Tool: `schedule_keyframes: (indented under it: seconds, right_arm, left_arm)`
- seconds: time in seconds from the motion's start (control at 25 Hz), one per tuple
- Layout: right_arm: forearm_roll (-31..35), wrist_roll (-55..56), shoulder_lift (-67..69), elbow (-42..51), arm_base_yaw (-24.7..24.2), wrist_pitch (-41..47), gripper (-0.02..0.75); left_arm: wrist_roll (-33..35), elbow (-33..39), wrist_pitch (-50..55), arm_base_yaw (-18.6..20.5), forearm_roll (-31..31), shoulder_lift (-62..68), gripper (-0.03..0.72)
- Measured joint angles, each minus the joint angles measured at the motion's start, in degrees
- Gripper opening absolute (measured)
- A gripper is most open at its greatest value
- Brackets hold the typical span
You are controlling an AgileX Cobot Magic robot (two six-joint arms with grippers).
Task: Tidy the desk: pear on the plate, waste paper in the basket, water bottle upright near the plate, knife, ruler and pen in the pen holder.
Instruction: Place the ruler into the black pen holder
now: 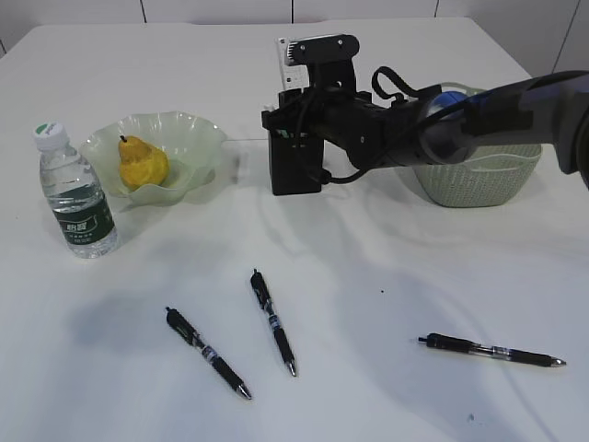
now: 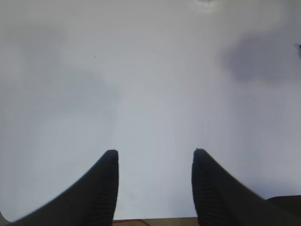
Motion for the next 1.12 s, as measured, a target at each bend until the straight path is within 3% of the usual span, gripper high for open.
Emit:
schedule_keyframes:
  seconds: [1.12]
  right_arm:
    - [-0.57, -2.52, 0.0, -2.1, 0.0, 8.49, 0.375]
  left_arm:
    - [0.0, 0.0, 0.0, 0.0, 0.0, 0.0, 0.347]
